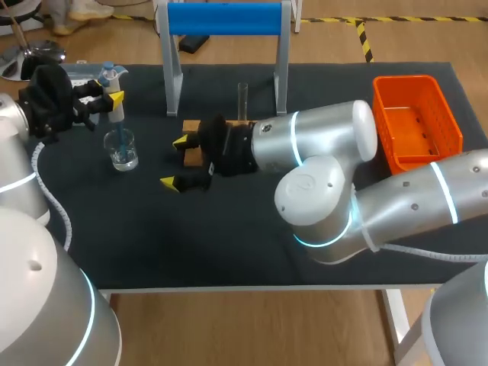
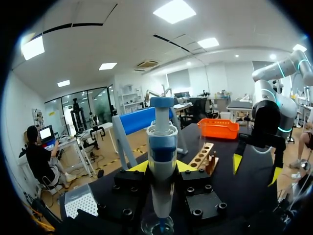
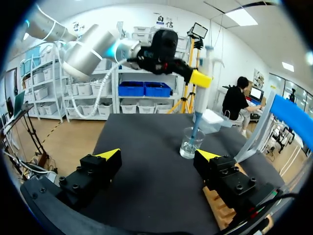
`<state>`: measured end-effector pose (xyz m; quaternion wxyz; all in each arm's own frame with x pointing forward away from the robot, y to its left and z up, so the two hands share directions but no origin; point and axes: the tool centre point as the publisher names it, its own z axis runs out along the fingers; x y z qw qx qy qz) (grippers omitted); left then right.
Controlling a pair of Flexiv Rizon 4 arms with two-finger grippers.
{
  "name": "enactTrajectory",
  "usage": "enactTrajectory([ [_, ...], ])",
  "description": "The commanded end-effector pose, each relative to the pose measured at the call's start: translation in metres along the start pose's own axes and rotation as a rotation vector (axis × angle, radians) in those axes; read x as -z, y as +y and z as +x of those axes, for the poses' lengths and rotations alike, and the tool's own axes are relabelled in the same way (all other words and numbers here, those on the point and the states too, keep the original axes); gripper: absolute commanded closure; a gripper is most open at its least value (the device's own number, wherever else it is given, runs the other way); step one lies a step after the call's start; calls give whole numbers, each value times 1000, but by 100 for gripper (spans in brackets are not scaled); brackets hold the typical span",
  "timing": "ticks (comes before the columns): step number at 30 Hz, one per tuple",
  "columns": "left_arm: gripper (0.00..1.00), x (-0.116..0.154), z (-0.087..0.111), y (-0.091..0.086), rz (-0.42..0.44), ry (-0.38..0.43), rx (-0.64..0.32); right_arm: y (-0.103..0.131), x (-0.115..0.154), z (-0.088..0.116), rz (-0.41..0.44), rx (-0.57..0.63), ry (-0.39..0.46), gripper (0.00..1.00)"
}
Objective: Invert the test tube, pick up the pipette, mount the tip to pipette, aspirate from beaker and dispense into the tube, eject the tip, return the pipette, and cap with the stopper.
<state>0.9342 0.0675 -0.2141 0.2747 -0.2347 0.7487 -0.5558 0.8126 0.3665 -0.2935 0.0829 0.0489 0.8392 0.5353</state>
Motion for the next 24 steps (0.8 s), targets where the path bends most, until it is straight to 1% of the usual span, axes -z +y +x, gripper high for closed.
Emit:
enactTrajectory([
  [1, 100, 1, -1, 0, 0, 3, 0, 23, 60, -5, 79, 17, 72, 0],
  [4, 100, 1, -1, 0, 0, 3, 0, 37, 76, -6, 96, 46, 84, 0],
  [5, 100, 1, -1, 0, 0, 3, 0, 45, 84, -8, 101, 50, 103, 0],
  [7, 100, 1, -1, 0, 0, 3, 0, 57, 95, -13, 104, 56, 111, 0],
  [10, 100, 1, -1, 0, 0, 3, 0, 78, 112, -23, 79, 60, 152, 0],
  [13, 100, 1, -1, 0, 0, 3, 0, 96, 124, -41, 76, 72, 173, 0],
  [15, 100, 1, -1, 0, 0, 3, 0, 106, 130, -58, 84, 90, 166, 0],
  [16, 100, 1, -1, 0, 0, 3, 0, 112, 133, -65, 77, 99, 191, 0],
  [18, 100, 1, -1, 0, 0, 3, 0, 121, 136, -79, 87, 121, 194, 0],
  [22, 100, 1, -1, 0, 0, 3, 0, 140, 138, -98, 91, 191, 255, 0],
  [24, 100, 1, -1, 0, 0, 3, 0, 147, 137, -102, 91, 225, 310, 0],
])
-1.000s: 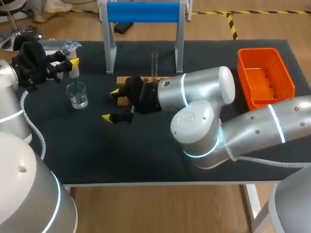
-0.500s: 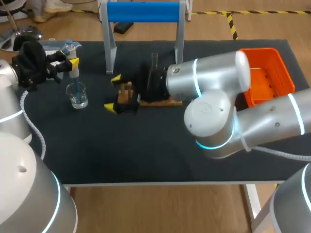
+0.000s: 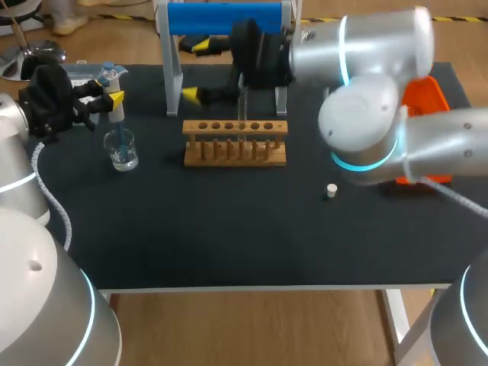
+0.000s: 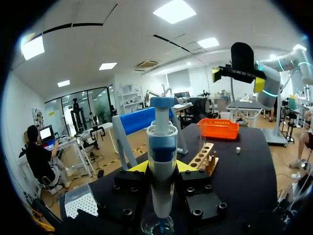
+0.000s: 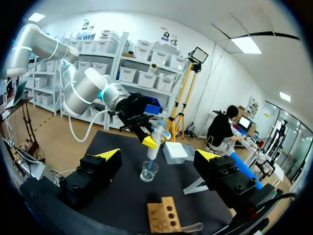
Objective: Invert the test tube, pick up the pipette, mount the tip to pipette, aspirate from beaker and dispense into the tube, eject the tip, return the pipette, and cap with the stopper.
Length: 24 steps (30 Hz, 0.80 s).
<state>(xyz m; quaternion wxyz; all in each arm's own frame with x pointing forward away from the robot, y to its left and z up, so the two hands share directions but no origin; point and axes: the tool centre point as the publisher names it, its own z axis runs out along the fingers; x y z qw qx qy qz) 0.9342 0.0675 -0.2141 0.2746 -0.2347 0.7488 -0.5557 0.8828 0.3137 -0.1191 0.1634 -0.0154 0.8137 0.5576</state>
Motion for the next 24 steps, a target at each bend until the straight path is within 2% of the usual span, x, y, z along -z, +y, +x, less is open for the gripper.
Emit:
enactTrajectory([
  [1, 100, 1, -1, 0, 0, 3, 0, 15, 28, -17, 133, 30, 406, 0],
  [4, 100, 1, -1, 0, 0, 3, 0, 23, 21, -24, 133, 52, 467, 0],
  [10, 100, 1, -1, 0, 0, 3, 0, 34, -2, -32, 121, 62, 521, 0],
  [15, 100, 1, -1, 0, 0, 3, 0, 39, -27, -28, 96, 44, 578, 0],
  [17, 100, 1, -1, 0, 0, 3, 0, 39, -27, -28, 96, 44, 578, 0],
  [18, 100, 1, -1, 0, 0, 3, 0, 39, -27, -28, 96, 44, 578, 14],
  [19, 100, 1, -1, 0, 0, 3, 0, 39, -27, -28, 96, 44, 578, 66],
  [20, 100, 1, -1, 0, 0, 3, 0, 39, -27, -28, 96, 44, 578, 100],
  [24, 100, 1, -1, 0, 0, 3, 0, 39, -27, -28, 96, 44, 578, 100],
])
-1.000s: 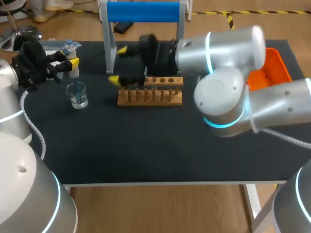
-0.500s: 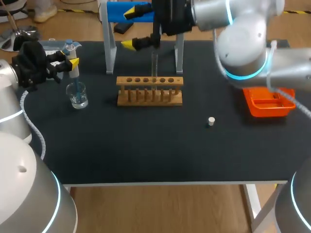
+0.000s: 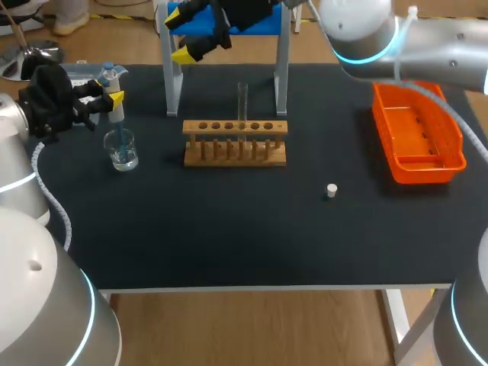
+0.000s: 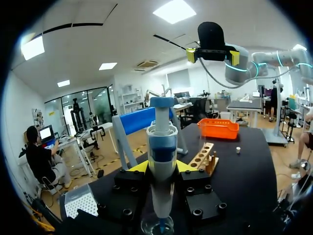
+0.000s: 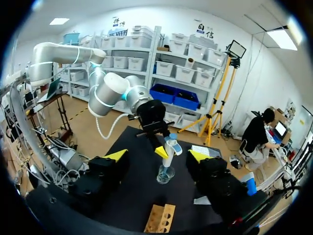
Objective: Invert the test tube, pick up the pipette, mount the tip to pipette, aspirate from beaker and dispense into the tube, eject the tip, return the pipette, and cap with the stopper.
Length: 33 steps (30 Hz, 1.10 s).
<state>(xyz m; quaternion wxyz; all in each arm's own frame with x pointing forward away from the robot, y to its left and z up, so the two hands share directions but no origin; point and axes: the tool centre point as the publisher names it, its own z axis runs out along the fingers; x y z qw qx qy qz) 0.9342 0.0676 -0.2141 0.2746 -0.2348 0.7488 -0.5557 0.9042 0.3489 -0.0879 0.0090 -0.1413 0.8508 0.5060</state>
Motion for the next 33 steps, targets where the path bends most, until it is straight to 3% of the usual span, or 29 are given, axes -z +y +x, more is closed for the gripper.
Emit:
enactTrajectory([
  [1, 100, 1, -1, 0, 0, 3, 0, 1, 2, -4, 12, 0, 170, 100],
  [21, 100, 1, -1, 0, 0, 3, 0, 1, 2, -4, 12, 0, 170, 100],
  [33, 100, 1, -1, 0, 0, 3, 0, -1, -41, -23, 12, -45, 171, 100],
])
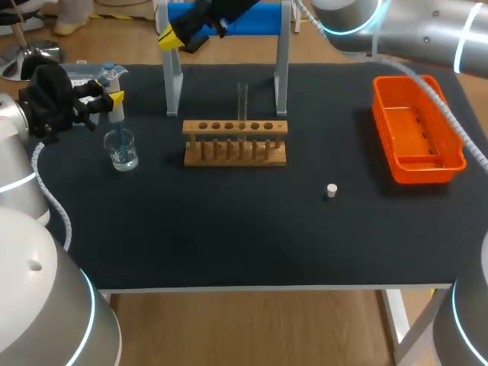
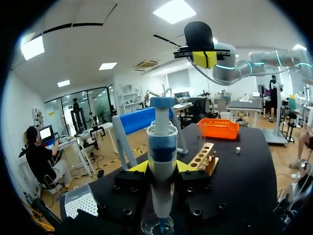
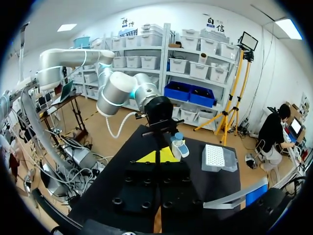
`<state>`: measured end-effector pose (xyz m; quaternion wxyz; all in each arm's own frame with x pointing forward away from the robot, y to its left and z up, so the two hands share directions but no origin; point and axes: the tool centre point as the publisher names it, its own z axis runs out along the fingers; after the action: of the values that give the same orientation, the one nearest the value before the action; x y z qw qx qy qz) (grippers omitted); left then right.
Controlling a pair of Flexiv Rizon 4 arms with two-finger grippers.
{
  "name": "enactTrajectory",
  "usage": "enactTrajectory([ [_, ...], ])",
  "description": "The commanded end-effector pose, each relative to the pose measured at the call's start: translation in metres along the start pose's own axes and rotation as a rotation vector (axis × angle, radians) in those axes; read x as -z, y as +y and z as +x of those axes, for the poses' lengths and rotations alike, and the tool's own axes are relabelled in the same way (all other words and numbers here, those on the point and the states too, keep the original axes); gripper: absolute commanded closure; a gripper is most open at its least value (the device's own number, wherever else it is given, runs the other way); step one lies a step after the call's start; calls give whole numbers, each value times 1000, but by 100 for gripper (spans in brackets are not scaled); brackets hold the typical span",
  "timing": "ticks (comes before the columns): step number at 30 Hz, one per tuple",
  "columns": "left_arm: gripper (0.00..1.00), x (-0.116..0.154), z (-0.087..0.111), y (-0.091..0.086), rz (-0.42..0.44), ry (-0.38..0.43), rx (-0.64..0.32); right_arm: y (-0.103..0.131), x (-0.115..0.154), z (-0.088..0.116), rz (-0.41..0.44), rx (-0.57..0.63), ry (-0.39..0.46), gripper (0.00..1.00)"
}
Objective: Invert the test tube, pick up the pipette, mount the tip to pipette, aspirate from beaker and dispense into the tube, eject the tip, return the pipette, and cap with the stopper.
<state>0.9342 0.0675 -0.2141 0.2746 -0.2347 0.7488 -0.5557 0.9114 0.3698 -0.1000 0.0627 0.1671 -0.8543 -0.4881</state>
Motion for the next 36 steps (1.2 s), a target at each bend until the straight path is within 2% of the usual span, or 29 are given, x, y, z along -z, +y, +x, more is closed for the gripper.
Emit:
enactTrajectory([
  [1, 100, 1, -1, 0, 0, 3, 0, 3, -19, -18, 3, -32, 18, 100],
  [19, 100, 1, -1, 0, 0, 3, 0, 25, -71, -50, -40, -119, 43, 100],
  [27, 100, 1, -1, 0, 0, 3, 0, 24, -88, -47, -41, -134, 63, 100],
  [36, 100, 1, -1, 0, 0, 3, 0, 20, -93, -45, -20, -124, 70, 100],
])
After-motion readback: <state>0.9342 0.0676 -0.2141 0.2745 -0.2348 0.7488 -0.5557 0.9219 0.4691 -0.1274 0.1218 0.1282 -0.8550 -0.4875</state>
